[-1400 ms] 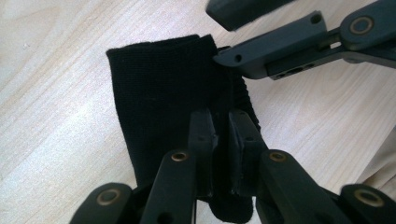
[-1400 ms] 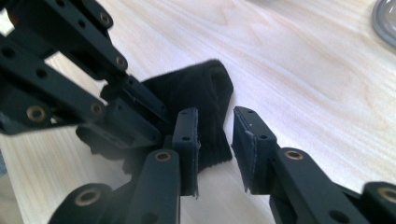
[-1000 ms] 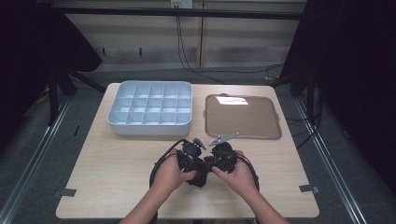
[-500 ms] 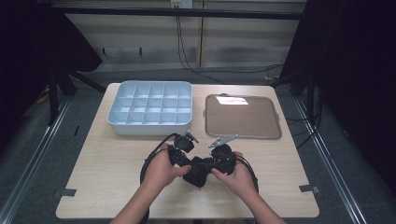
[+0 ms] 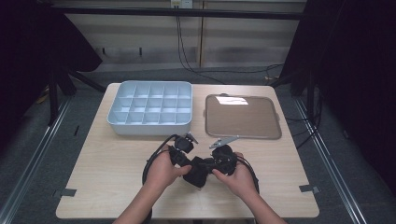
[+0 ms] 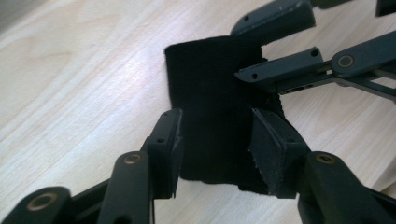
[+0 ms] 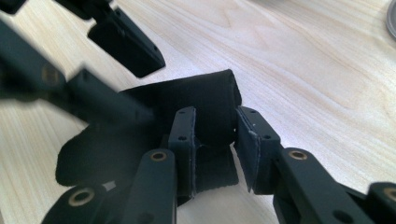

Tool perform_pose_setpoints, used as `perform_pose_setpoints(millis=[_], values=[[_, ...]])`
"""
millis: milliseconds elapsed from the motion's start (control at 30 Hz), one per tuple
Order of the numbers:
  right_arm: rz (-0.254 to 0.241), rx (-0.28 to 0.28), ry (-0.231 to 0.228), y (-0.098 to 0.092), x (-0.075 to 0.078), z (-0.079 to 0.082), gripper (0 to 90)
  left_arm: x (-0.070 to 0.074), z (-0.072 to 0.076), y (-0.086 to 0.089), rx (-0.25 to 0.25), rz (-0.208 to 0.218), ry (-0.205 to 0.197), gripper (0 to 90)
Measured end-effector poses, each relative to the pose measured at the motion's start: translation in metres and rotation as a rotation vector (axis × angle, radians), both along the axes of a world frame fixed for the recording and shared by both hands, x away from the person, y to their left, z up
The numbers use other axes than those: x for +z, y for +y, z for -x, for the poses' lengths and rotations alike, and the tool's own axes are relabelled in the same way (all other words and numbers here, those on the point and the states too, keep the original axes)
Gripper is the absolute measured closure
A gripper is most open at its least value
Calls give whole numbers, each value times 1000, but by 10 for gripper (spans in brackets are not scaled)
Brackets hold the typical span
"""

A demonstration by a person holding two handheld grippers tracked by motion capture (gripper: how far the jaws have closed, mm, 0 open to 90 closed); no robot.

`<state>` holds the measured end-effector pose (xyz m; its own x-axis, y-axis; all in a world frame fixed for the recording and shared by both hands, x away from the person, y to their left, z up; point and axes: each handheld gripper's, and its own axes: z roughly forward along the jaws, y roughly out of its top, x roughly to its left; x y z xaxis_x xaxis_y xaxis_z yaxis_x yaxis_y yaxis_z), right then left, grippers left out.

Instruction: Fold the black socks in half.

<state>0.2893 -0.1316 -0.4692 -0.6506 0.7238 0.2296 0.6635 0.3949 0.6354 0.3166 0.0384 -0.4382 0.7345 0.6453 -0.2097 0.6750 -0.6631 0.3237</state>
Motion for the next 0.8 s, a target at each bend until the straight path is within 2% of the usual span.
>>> perform_pose_setpoints(millis=[33, 167, 333, 467, 600, 800], values=[[2, 1, -8, -1, 0, 0, 667, -4, 0, -3, -3, -19, -8, 509], [-6, -16, -7, -7, 1, 1, 622, -11, -2, -3, 10, -19, 5, 466], [-19, -44, -9, -15, 1, 2, 569, -11, -2, -3, 1, -31, -3, 439], [-14, -54, -13, -22, 1, 3, 571, -11, -2, -3, 19, -31, -2, 431], [11, -52, 1, -26, -2, 6, 575, -11, -2, -1, 20, -25, 4, 434], [48, -28, 17, -21, -11, 13, 588, -6, -2, -2, 17, -9, 6, 430]])
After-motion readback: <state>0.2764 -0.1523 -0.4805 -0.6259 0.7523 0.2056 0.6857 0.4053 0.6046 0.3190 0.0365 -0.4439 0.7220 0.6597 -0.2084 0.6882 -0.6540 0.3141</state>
